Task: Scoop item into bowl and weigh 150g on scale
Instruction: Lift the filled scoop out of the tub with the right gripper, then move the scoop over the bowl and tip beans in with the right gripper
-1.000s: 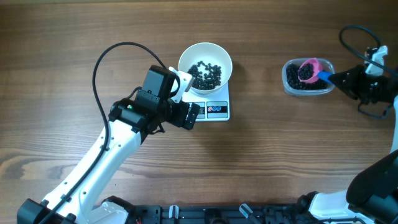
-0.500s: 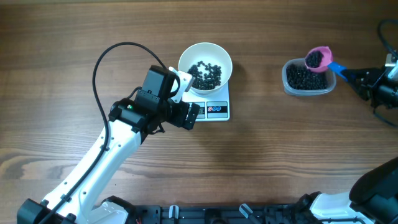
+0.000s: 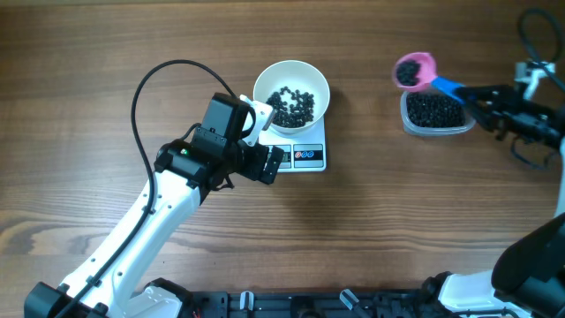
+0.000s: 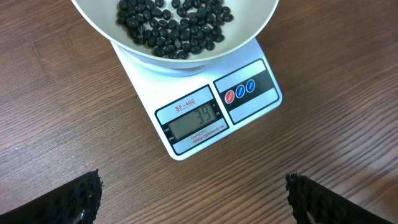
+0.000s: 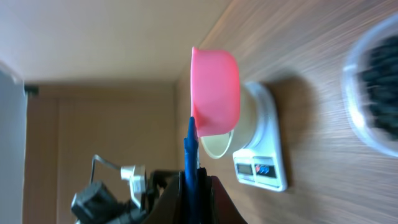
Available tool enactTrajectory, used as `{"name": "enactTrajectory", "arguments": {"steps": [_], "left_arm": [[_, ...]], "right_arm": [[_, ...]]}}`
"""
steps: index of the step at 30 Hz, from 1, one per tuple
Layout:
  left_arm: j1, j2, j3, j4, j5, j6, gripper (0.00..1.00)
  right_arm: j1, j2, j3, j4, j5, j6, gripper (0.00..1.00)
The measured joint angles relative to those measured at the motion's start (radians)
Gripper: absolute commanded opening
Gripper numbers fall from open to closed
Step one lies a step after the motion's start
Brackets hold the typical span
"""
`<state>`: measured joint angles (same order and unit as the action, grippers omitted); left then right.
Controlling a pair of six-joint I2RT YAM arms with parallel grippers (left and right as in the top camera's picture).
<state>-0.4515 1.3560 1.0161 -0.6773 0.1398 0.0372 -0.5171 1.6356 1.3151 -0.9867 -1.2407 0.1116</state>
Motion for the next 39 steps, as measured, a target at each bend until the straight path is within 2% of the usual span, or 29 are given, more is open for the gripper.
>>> {"name": "enactTrajectory", "arguments": {"steps": [6, 16, 21, 30, 39], "left_arm": [[0.0, 0.0, 0.0, 0.0, 0.0, 0.0, 1.0], [0.0, 0.0, 0.0, 0.0, 0.0, 0.0, 1.0], [0.0, 0.0, 0.0, 0.0, 0.0, 0.0, 1.0], [0.0, 0.0, 0.0, 0.0, 0.0, 0.0, 1.0], [0.0, 0.0, 0.0, 0.0, 0.0, 0.0, 1.0]], "right_arm": [[0.169, 0.0, 0.0, 0.071, -0.015, 0.005, 0.04], [0.425, 0.001, 0.0, 0.333, 0.054, 0.024, 0.04], [0.516, 0.001, 0.0, 0.39, 0.185, 0.015, 0.04], [0.69, -0.045, 0.0, 0.398, 0.543, -0.1, 0.04], [0.767, -0.144, 0.0, 0.452, 0.75, -0.204, 0.04]]}}
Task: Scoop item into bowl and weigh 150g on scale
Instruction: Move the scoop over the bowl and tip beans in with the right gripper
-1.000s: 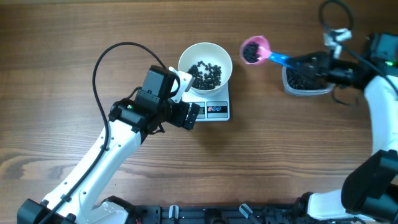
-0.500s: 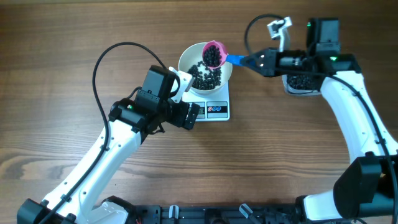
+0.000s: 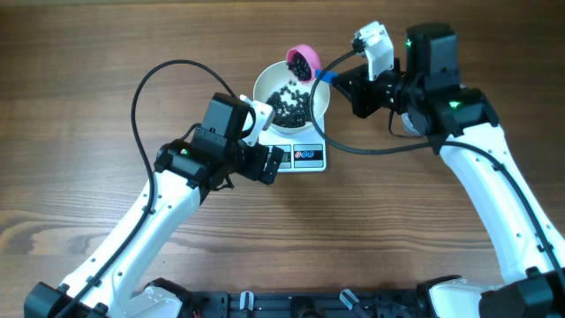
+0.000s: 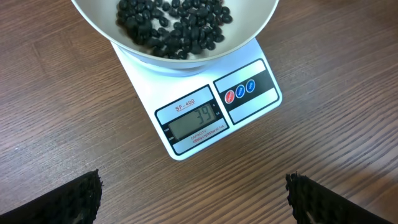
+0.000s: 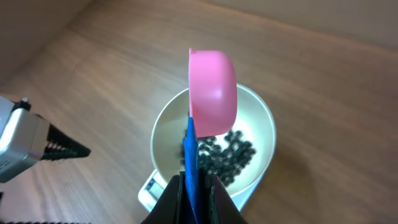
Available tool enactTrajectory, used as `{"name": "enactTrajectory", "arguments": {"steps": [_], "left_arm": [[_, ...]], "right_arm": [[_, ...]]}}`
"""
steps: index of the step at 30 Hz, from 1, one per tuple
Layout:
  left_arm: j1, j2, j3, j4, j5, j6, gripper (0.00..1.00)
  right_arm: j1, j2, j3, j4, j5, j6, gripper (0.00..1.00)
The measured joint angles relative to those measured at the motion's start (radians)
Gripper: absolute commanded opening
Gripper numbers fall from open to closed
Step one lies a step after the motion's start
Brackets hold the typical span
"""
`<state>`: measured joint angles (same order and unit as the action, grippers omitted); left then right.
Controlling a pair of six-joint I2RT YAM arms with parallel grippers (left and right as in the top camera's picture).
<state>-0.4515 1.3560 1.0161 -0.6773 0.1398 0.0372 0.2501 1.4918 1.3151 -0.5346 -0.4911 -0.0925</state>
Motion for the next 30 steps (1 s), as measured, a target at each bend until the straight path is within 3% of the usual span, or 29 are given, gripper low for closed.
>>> {"name": "enactTrajectory", "arguments": {"steps": [15, 30], "left_arm": [[0.0, 0.0, 0.0, 0.0, 0.0, 0.0, 1.0], [0.0, 0.0, 0.0, 0.0, 0.0, 0.0, 1.0]], "right_arm": [[0.016, 0.0, 0.0, 0.014, 0.113, -0.247, 0.04], [0.016, 0.0, 0.0, 0.019, 0.119, -0.333, 0.04]]}}
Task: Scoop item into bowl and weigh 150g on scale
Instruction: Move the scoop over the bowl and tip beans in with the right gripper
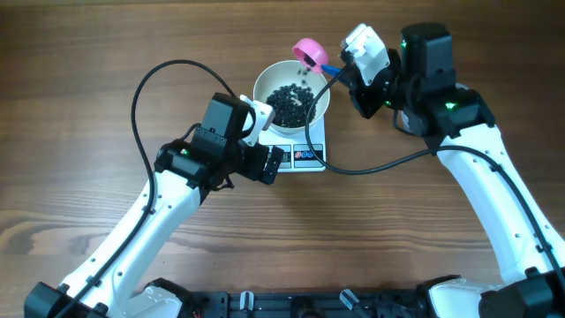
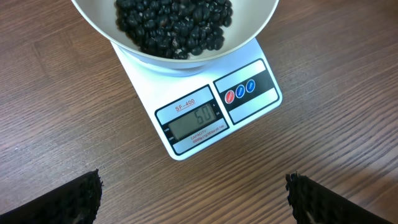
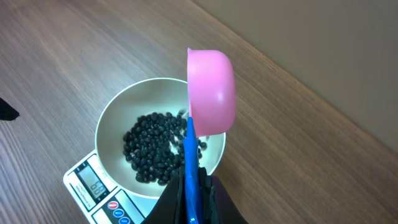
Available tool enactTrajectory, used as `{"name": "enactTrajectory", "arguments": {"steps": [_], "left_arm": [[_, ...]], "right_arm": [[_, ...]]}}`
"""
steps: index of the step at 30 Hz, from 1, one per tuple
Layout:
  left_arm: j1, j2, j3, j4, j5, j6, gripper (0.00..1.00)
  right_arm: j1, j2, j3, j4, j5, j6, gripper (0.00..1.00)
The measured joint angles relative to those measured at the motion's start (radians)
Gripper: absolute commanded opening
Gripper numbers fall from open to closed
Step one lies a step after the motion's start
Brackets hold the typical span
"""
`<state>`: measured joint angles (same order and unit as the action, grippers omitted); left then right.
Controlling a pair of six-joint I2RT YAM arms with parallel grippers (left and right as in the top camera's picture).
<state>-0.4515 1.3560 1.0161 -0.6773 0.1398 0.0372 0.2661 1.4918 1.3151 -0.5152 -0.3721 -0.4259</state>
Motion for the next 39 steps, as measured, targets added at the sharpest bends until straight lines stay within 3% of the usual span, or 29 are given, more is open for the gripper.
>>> {"name": "enactTrajectory", "arguments": {"steps": [13, 23, 39], "left_arm": [[0.0, 0.0, 0.0, 0.0, 0.0, 0.0, 1.0], [0.0, 0.0, 0.0, 0.0, 0.0, 0.0, 1.0], [0.0, 0.0, 0.0, 0.0, 0.0, 0.0, 1.0]], "right_arm": [[0.016, 0.0, 0.0, 0.003, -0.014, -0.018, 0.04], [0.093, 0.0, 0.0, 0.01, 0.155, -0.117, 0.04], [0.093, 0.0, 0.0, 0.08, 0.144, 0.113, 0.04]]}}
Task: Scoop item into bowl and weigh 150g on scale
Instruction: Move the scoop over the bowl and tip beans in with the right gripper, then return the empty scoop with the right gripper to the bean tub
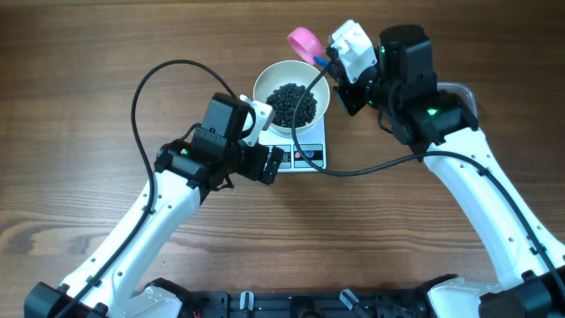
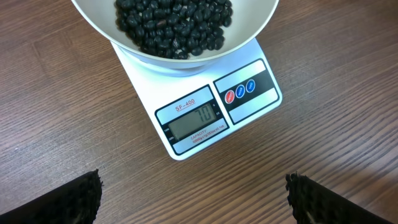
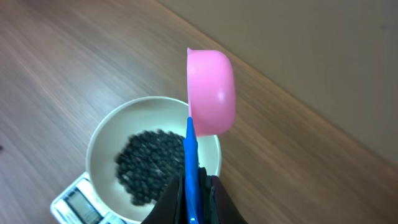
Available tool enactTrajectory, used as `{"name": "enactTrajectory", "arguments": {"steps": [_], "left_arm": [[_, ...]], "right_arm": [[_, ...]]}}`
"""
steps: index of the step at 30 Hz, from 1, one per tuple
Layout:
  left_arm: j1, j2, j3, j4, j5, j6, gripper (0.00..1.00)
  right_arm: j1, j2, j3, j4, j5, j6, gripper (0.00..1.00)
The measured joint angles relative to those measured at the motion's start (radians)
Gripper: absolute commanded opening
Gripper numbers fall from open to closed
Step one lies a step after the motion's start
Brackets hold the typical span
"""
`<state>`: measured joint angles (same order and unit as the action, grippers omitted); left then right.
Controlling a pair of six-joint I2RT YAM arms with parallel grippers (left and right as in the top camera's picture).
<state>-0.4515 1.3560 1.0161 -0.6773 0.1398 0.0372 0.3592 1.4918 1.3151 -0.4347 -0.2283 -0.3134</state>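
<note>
A white bowl (image 1: 320, 91) of black beans (image 1: 291, 103) stands on a white digital scale (image 1: 309, 155); the display (image 2: 194, 121) reads 70. My right gripper (image 3: 193, 186) is shut on the blue handle (image 3: 191, 155) of a pink scoop (image 1: 305, 41), which hangs tipped just past the bowl's far right rim. In the right wrist view the scoop (image 3: 211, 93) shows only its outside. My left gripper (image 2: 193, 199) stays open, low over the wood in front of the scale, with nothing between its fingers (image 2: 81, 198).
A clear container's edge (image 1: 459, 89) peeks from behind my right arm at the right. A black cable (image 1: 168, 71) loops from my left arm, and another cable (image 1: 371, 168) crosses beside the scale.
The display has gone from 50 to 70. The scoop and my right gripper have shifted a little left and farther back from the bowl. My left gripper has not moved.
The scoop was full over the bean container at the right, with the scale at 39. Then it hung over the bowl's far rim. Then it was tipped there with more beans in the bowl and 50 showing. Now 70 shows.
</note>
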Motion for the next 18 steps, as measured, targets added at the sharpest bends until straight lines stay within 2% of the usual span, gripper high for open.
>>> {"name": "enactTrajectory", "arguments": {"steps": [9, 18], "left_arm": [[0.0, 0.0, 0.0, 0.0, 0.0, 0.0, 1.0], [0.0, 0.0, 0.0, 0.0, 0.0, 0.0, 1.0]], "right_arm": [[-0.027, -0.004, 0.0, 0.119, -0.043, 0.353, 0.04], [-0.274, -0.122, 0.0, 0.111, 0.005, 0.445, 0.04]]}}
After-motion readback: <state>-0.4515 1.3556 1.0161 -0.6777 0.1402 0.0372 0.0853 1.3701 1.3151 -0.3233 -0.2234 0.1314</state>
